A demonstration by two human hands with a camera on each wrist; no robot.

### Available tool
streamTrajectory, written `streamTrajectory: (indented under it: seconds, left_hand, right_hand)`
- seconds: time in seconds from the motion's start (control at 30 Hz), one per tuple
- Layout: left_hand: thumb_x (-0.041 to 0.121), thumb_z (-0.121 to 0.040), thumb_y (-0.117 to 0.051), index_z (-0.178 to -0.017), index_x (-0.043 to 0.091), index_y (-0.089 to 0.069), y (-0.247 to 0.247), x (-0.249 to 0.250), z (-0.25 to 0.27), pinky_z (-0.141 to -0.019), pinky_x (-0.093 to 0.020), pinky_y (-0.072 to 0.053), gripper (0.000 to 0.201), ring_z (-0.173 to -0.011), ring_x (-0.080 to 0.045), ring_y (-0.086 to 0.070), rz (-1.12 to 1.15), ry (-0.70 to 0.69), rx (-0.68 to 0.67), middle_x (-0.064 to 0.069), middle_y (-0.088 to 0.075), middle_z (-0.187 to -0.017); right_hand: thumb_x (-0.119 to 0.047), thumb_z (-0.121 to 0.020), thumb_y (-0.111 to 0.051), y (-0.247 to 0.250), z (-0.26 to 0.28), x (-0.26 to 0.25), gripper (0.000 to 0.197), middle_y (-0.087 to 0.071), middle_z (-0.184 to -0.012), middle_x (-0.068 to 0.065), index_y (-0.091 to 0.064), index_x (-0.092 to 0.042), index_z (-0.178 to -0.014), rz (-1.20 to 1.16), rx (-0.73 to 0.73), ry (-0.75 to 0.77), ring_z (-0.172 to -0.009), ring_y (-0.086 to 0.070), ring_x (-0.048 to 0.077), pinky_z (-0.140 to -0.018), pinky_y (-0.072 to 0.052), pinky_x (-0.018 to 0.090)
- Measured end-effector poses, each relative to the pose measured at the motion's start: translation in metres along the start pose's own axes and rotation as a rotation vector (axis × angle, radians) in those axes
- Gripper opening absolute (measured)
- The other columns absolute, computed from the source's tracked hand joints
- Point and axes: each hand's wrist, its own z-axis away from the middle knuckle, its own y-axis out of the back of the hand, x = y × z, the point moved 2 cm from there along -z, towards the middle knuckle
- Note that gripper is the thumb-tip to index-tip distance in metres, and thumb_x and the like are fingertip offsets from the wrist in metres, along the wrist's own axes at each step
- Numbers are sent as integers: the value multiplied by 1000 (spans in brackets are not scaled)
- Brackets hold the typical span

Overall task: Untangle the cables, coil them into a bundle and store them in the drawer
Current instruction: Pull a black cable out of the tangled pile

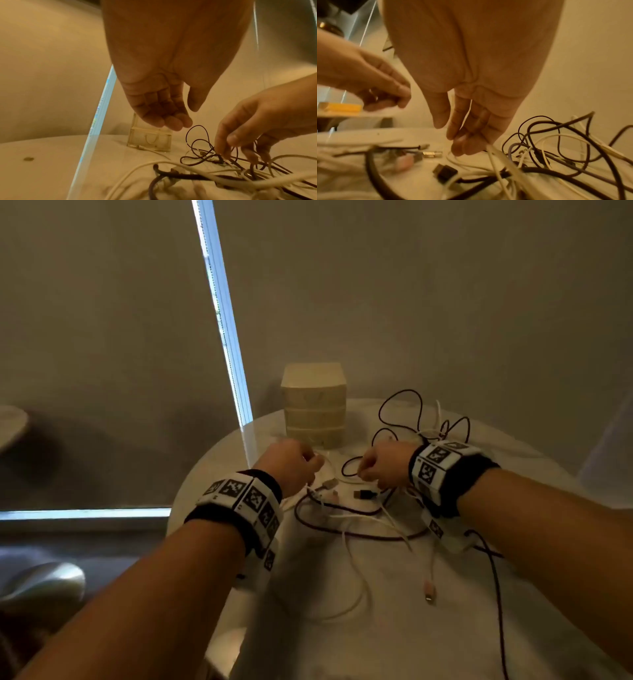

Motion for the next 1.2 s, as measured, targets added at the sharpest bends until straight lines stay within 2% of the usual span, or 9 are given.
streamTrajectory:
  seconds: [0.13, 0.3, 0.4, 0.53, 0.67, 0.8, 0.93, 1.07, 1.2]
  left_hand:
    - [38, -104, -52, -100, 18, -69, -9, -1, -14, -70, -23, -49, 27, -80, -12, -68, 62, -40, -13, 6, -69, -82]
    - [39, -104, -51, -101, 17, -70, -7, 3, -25, -81, -33, -56, 29, -84, -17, -70, -76, -99, 4, 0, -73, -88]
    - [33, -105, -51, -103, 13, -70, 1, 7, -27, -80, -36, -59, 27, -84, -21, -72, -34, -112, 10, -2, -74, -93]
    - [30, -110, -40, -119, 13, -66, 14, 28, -38, -91, -45, -58, 33, -99, -22, -71, 246, -203, 142, -6, -73, -111]
    - [23, -111, -37, -137, 5, -56, 25, 75, -30, -88, -14, -53, 37, -114, -16, -65, 647, -343, 51, -11, -68, -124]
    - [21, -110, -43, -128, 5, -62, 26, 95, -29, -96, -43, -56, 31, -93, -20, -71, 717, -309, 33, -7, -72, -90]
    - [18, -106, -54, -112, -2, -68, 37, 92, -35, -80, -35, -63, 26, -85, -23, -75, 860, -289, 195, -13, -76, -92]
    - [19, -99, -66, -109, -3, -68, 52, 91, -28, -83, -37, -63, 25, -87, -25, -78, 991, -295, 362, -13, -79, -92]
    - [25, -95, -72, -104, 3, -70, 78, 84, -24, -73, -32, -63, 24, -78, -22, -77, 1013, -314, 510, -10, -79, -85]
  right_hand:
    - [-21, -94, -64, -16, -17, 3, 30, -69, -122, 2, -69, -18, -123, 304, -116, -34, -108, -65, 20, -78, -51, 25]
    - [-19, -87, -71, -28, -27, 17, 27, -64, -109, -1, -65, -22, -114, 286, -71, 20, -89, -56, 16, -65, -43, 23]
    - [-27, -91, -68, -1, -22, 12, 17, -60, -98, -3, -58, -23, -104, 102, 170, 94, -92, -59, 19, -75, -44, 29]
    - [-23, -92, -68, 62, -2, -5, 17, -71, -94, 7, -61, -14, -105, -539, 431, 274, -87, -70, 27, -81, -58, 40]
    - [-8, -88, -71, 97, 21, -23, 16, -72, -90, 13, -62, -4, -102, -955, 453, 469, -80, -72, 24, -78, -61, 35]
    - [-21, -92, -68, 99, 27, -18, 25, -74, -97, 6, -66, -7, -114, -915, 536, 504, -83, -71, 10, -73, -55, 21]
    - [-33, -93, -66, 69, 30, -7, 38, -71, -118, -8, -62, -23, -128, -727, 314, 548, -107, -65, 0, -91, -50, 20]
    - [-34, -96, -61, 29, 19, 11, 10, -73, -96, -13, -70, -30, -98, -261, 141, 433, -96, -65, 2, -97, -50, 33]
    - [-48, -102, -43, -2, 16, 28, 41, -75, -85, 0, -73, -21, -93, -247, -74, 315, -82, -66, 6, -92, -49, 31]
